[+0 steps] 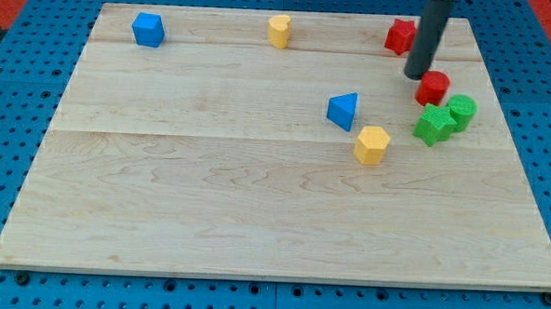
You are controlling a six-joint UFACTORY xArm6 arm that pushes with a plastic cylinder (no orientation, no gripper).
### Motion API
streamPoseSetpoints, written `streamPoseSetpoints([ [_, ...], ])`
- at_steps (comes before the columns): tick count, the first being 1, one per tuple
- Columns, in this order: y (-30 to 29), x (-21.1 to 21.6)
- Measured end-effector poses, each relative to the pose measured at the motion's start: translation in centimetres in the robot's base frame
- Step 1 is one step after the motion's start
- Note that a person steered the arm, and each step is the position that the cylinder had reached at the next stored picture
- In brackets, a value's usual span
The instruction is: Push the yellow hexagon parallel left to the blue triangle
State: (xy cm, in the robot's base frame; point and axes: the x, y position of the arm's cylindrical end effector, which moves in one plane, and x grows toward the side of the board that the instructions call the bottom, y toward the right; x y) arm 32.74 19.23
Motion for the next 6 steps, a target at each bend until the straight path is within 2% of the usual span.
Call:
streamPoseSetpoints([
  [1,0.0,2.1],
  [2,1.1,1.1],
  [3,8.0,0.3],
  [4,8.5,5.5],
  [6,-4.1,11.1],
])
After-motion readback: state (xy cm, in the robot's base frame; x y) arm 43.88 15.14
